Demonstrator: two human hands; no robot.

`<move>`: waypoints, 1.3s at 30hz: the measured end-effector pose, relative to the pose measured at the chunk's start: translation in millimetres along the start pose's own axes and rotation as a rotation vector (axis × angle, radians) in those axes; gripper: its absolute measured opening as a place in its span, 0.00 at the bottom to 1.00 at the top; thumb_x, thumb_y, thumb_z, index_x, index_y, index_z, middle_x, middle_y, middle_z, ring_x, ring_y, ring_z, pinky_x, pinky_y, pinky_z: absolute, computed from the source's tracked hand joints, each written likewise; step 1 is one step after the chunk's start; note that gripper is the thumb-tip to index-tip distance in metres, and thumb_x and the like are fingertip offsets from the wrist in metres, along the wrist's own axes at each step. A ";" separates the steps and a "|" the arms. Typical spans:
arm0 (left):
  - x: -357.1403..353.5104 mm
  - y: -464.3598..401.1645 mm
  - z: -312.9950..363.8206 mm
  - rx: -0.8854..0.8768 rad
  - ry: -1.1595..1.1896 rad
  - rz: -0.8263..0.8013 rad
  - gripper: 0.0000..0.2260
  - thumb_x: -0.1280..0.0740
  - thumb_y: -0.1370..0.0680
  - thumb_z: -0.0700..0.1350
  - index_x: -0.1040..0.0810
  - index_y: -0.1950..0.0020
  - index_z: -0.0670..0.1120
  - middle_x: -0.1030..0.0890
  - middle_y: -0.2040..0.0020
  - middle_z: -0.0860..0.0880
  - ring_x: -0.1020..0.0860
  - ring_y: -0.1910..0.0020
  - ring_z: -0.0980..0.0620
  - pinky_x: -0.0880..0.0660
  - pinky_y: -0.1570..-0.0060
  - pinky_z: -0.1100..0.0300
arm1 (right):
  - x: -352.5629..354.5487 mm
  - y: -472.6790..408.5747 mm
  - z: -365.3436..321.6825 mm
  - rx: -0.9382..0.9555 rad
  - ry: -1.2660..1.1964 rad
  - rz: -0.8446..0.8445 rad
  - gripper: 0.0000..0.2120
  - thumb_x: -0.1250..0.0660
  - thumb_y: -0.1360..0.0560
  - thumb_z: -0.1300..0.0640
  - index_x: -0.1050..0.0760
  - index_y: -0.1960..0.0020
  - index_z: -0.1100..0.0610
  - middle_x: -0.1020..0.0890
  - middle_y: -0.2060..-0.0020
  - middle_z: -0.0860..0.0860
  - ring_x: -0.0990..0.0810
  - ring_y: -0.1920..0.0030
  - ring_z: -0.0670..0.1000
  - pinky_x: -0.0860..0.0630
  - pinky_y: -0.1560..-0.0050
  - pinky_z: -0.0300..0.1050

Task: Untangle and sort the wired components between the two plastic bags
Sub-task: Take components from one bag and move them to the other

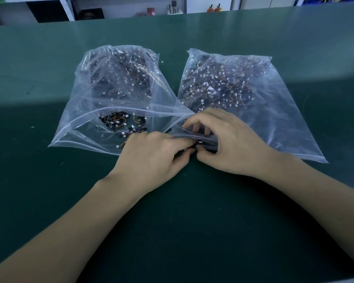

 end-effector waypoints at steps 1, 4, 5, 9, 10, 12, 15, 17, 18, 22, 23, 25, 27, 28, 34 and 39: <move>-0.5 0.9 -0.4 0.006 0.008 -0.006 0.17 0.42 0.19 0.57 0.14 0.45 0.60 0.16 0.63 0.57 0.17 0.66 0.48 0.31 0.69 0.58 | 0.2 -0.1 0.1 -0.002 -0.002 0.006 0.20 0.29 0.29 0.57 0.21 0.37 0.51 0.21 0.48 0.45 0.24 0.48 0.48 0.26 0.38 0.50; -2.3 2.7 -0.3 0.013 0.002 -0.024 0.16 0.43 0.18 0.60 0.15 0.43 0.62 0.16 0.63 0.58 0.17 0.65 0.48 0.33 0.67 0.58 | -0.8 0.7 0.9 -0.004 0.002 0.026 0.18 0.29 0.28 0.58 0.20 0.38 0.51 0.21 0.44 0.45 0.24 0.43 0.49 0.29 0.34 0.50; -3.1 2.8 -0.5 0.014 0.000 -0.025 0.16 0.42 0.17 0.60 0.15 0.44 0.62 0.16 0.63 0.58 0.17 0.65 0.48 0.34 0.67 0.58 | -1.6 1.2 1.6 -0.006 0.016 0.027 0.17 0.28 0.27 0.57 0.20 0.38 0.50 0.22 0.42 0.44 0.25 0.40 0.50 0.31 0.33 0.50; -2.6 1.8 -0.3 0.045 -0.036 -0.008 0.13 0.36 0.19 0.60 0.16 0.40 0.59 0.19 0.67 0.56 0.17 0.67 0.44 0.33 0.68 0.57 | -4.7 1.4 6.5 -0.031 0.070 -0.005 0.17 0.29 0.22 0.51 0.22 0.34 0.48 0.25 0.34 0.43 0.31 0.32 0.48 0.38 0.32 0.47; -1.9 1.9 -0.1 0.054 -0.038 -0.011 0.15 0.35 0.20 0.60 0.18 0.37 0.59 0.20 0.68 0.56 0.17 0.67 0.44 0.33 0.68 0.57 | -5.3 1.5 8.1 -0.038 0.082 -0.010 0.18 0.29 0.21 0.49 0.23 0.33 0.48 0.27 0.32 0.42 0.32 0.30 0.48 0.40 0.32 0.45; -0.2 2.2 -0.3 0.067 -0.039 -0.022 0.18 0.35 0.20 0.63 0.20 0.33 0.60 0.22 0.68 0.56 0.17 0.67 0.45 0.32 0.69 0.57 | -6.7 1.8 10.8 -0.055 0.097 -0.006 0.19 0.31 0.20 0.46 0.25 0.30 0.47 0.29 0.27 0.43 0.36 0.25 0.47 0.44 0.33 0.43; 2.2 3.3 -1.1 0.079 -0.042 -0.044 0.22 0.35 0.20 0.64 0.23 0.28 0.60 0.33 0.69 0.58 0.18 0.68 0.46 0.29 0.69 0.57 | -9.2 1.7 12.5 -0.087 0.088 0.030 0.20 0.30 0.20 0.48 0.25 0.29 0.46 0.31 0.24 0.44 0.38 0.22 0.47 0.46 0.31 0.43; 3.5 4.1 -1.5 0.078 -0.035 -0.053 0.22 0.34 0.20 0.64 0.23 0.27 0.60 0.37 0.68 0.59 0.19 0.69 0.46 0.28 0.70 0.57 | -10.4 1.1 12.5 -0.099 0.114 0.067 0.19 0.29 0.20 0.51 0.24 0.30 0.46 0.30 0.24 0.44 0.37 0.22 0.49 0.46 0.30 0.44; 4.5 4.0 -1.5 0.072 -0.027 -0.057 0.21 0.34 0.20 0.64 0.22 0.28 0.60 0.37 0.68 0.59 0.20 0.70 0.46 0.28 0.70 0.57 | -10.3 0.8 12.3 -0.104 0.125 0.087 0.19 0.28 0.20 0.52 0.24 0.30 0.47 0.29 0.25 0.45 0.35 0.22 0.50 0.45 0.31 0.44; 7.0 4.2 1.2 0.098 0.102 -0.021 0.11 0.30 0.19 0.61 0.14 0.41 0.59 0.40 0.72 0.60 0.26 0.73 0.51 0.28 0.69 0.59 | -8.3 1.1 11.0 -0.107 0.154 0.110 0.18 0.29 0.21 0.60 0.21 0.33 0.49 0.24 0.29 0.47 0.29 0.27 0.53 0.42 0.35 0.43; 6.3 4.7 0.6 0.142 0.144 -0.005 0.09 0.30 0.19 0.60 0.14 0.47 0.58 0.39 0.74 0.59 0.29 0.74 0.54 0.30 0.69 0.60 | -8.1 1.2 10.1 -0.105 0.160 0.102 0.18 0.29 0.22 0.61 0.20 0.33 0.50 0.24 0.29 0.47 0.28 0.28 0.53 0.42 0.36 0.44; 5.1 5.1 -3.2 0.262 0.226 0.015 0.13 0.32 0.19 0.57 0.25 0.62 0.54 0.36 0.75 0.56 0.34 0.75 0.56 0.33 0.69 0.60 | -7.3 1.3 8.0 -0.101 0.150 0.092 0.20 0.29 0.24 0.63 0.20 0.34 0.50 0.23 0.31 0.46 0.27 0.30 0.53 0.41 0.38 0.42; 5.0 5.9 -11.8 0.357 0.240 0.005 0.19 0.34 0.19 0.54 0.37 0.66 0.53 0.35 0.76 0.54 0.33 0.75 0.54 0.37 0.69 0.60 | -6.2 1.1 5.5 -0.105 0.108 0.085 0.22 0.29 0.27 0.64 0.20 0.35 0.49 0.22 0.32 0.45 0.27 0.32 0.51 0.42 0.39 0.41; 5.7 6.2 -16.3 0.386 0.221 -0.009 0.21 0.35 0.18 0.54 0.39 0.67 0.52 0.36 0.76 0.53 0.33 0.76 0.53 0.38 0.69 0.60 | -5.7 1.1 4.6 -0.109 0.090 0.075 0.22 0.29 0.27 0.63 0.20 0.35 0.49 0.22 0.33 0.45 0.27 0.32 0.50 0.41 0.38 0.41; 9.2 12.3 -42.0 0.501 0.049 -0.021 0.23 0.35 0.17 0.55 0.37 0.69 0.49 0.32 0.76 0.52 0.31 0.74 0.50 0.37 0.67 0.58 | -3.1 2.7 1.5 -0.127 0.025 0.035 0.22 0.29 0.29 0.62 0.20 0.36 0.48 0.22 0.35 0.42 0.28 0.33 0.47 0.45 0.34 0.32; 13.5 12.3 -57.1 0.576 -0.051 -0.093 0.13 0.33 0.20 0.64 0.25 0.54 0.55 0.26 0.66 0.57 0.25 0.62 0.47 0.31 0.60 0.52 | -1.5 3.7 -3.4 -0.112 0.014 0.080 0.18 0.25 0.28 0.52 0.19 0.39 0.48 0.21 0.37 0.41 0.27 0.33 0.46 0.42 0.32 0.36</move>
Point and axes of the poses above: each hand's wrist, its own y-axis away from the middle knuckle, its own x-axis out of the back of the hand, z = x × y, the point moved 1 cm from there along -y, towards the middle knuckle
